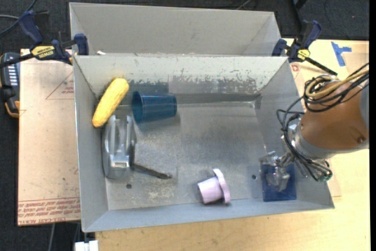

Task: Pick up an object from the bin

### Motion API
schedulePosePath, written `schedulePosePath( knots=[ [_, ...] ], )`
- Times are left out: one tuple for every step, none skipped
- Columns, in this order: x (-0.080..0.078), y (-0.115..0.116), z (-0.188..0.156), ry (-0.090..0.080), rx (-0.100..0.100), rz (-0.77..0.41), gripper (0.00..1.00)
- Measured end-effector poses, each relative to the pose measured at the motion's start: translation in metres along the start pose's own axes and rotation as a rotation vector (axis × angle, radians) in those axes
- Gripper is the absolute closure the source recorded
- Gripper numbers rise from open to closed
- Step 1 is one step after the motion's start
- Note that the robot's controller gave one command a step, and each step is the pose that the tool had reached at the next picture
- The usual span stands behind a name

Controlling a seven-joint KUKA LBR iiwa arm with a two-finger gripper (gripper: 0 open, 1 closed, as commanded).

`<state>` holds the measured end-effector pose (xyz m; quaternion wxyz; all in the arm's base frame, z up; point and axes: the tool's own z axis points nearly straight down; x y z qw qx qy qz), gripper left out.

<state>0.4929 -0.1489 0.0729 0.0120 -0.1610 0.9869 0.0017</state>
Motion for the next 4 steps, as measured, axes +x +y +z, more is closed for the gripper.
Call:
schedulePosePath(
  knots=[
    [0.000,0.000,0.000,0.000,0.000,0.000,1.00],
    [-0.001,0.000,-0.002,-0.001,0.000,-0.001,1.00],
    [0.000,0.002,-0.075,0.008,-0.007,0.001,1.00],
    [-0.005,0.001,-0.113,-0.005,0.001,0.001,1.00]
  ],
)
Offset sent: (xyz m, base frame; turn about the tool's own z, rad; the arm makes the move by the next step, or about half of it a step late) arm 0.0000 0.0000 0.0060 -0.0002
